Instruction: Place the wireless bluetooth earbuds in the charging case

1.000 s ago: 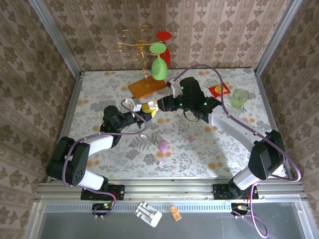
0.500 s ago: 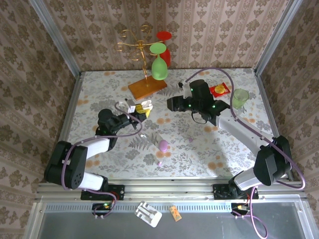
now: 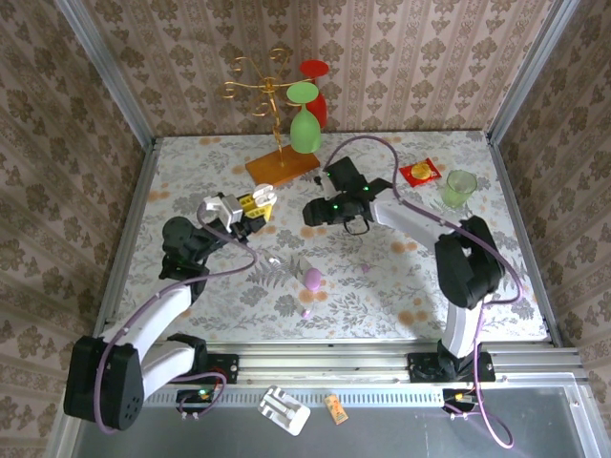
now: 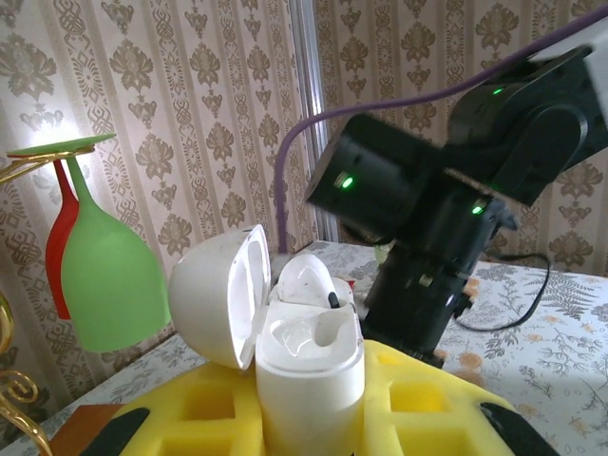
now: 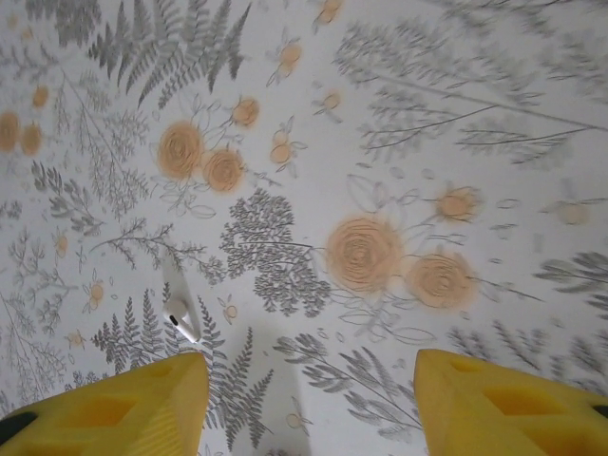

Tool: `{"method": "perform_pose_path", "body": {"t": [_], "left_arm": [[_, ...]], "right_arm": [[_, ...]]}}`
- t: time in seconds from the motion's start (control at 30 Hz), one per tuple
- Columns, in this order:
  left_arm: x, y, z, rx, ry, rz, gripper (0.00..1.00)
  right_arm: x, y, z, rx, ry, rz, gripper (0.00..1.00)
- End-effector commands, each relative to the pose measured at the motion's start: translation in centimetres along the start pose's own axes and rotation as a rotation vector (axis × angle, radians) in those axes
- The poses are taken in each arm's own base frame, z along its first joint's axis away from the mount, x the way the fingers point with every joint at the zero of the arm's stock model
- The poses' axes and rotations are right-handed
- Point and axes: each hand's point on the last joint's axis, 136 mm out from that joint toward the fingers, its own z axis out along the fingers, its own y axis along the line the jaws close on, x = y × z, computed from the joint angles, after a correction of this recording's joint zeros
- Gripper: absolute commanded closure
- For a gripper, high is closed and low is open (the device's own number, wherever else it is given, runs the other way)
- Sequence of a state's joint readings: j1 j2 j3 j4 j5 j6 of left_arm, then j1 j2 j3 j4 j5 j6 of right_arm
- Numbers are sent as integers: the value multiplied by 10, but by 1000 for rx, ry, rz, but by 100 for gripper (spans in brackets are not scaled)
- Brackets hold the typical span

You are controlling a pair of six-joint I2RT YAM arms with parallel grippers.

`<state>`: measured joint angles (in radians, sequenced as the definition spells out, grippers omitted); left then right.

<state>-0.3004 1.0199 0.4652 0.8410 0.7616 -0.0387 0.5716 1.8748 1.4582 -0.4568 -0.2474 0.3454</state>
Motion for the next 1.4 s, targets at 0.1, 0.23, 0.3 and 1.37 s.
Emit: {"method": "perform_pose_path", "body": {"t": [0.1,0.23,0.3,1.37], "left_arm": [[-20,9,-8,-92,-2,46,95],[-24,32,-18,-240,16,52,100],[-25,35,-21,-260,25,52,100],[-26,47,-38,-349,53,8,99]], "right_arm": [[27,44,38,-100,174,-121,42],[37,68,58,-137,246,-207,43],[41,72,67,-104,278,-251,44],[78,82,112,211,529,-512,56]]}}
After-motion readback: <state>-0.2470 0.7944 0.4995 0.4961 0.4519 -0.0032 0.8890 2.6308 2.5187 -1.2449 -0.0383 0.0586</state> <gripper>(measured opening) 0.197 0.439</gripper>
